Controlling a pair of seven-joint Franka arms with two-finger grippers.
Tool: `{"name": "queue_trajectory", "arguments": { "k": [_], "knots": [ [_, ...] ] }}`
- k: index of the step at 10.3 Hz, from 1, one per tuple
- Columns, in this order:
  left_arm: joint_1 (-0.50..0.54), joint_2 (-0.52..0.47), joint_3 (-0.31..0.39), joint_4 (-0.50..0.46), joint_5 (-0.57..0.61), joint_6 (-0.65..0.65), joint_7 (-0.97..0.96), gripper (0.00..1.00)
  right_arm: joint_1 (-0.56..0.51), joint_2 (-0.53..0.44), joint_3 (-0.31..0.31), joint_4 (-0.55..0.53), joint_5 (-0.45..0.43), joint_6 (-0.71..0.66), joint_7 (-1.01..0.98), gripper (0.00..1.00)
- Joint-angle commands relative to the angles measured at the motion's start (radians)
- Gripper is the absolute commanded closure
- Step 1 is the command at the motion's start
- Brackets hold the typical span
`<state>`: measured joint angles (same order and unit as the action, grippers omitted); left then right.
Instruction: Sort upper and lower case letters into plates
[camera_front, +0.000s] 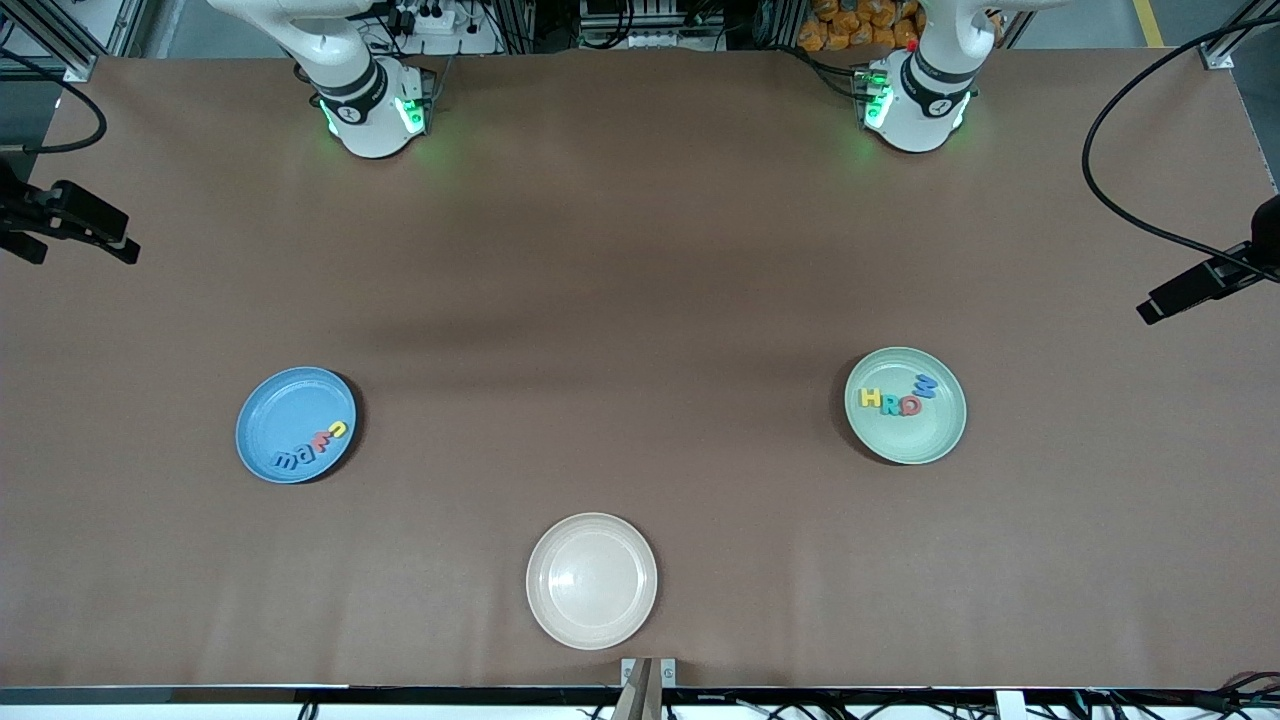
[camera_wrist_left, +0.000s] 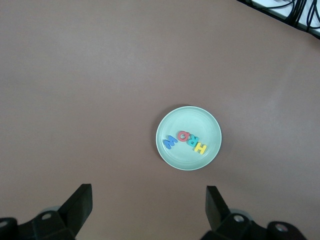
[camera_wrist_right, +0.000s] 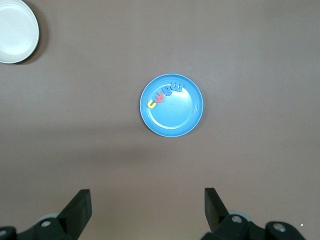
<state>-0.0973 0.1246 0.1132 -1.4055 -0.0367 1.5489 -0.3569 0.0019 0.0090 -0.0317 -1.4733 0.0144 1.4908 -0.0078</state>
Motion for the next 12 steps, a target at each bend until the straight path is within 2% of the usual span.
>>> {"name": "queue_trajectory", "arguments": {
  "k": [1,3,4,12],
  "knots": [
    [-0.015,-0.02,-0.007,-0.024,-0.017,-0.006,0.141,0.0,-0.002,0.008,0.004,0.022,-0.016,-0.015,0.015,0.0],
    [-0.01,-0.02,-0.096,-0.026,-0.017,-0.019,0.187,0.0,-0.002,0.008,0.004,0.022,-0.016,-0.015,0.015,0.0],
    [-0.005,-0.02,-0.115,-0.026,-0.017,-0.027,0.194,0.0,-0.002,0.008,0.004,0.022,-0.016,-0.015,0.015,0.0],
    [-0.015,-0.077,-0.139,-0.024,-0.009,-0.108,0.233,0.0,-0.002,0.006,0.003,0.022,-0.016,-0.015,0.015,0.0]
  ]
}}
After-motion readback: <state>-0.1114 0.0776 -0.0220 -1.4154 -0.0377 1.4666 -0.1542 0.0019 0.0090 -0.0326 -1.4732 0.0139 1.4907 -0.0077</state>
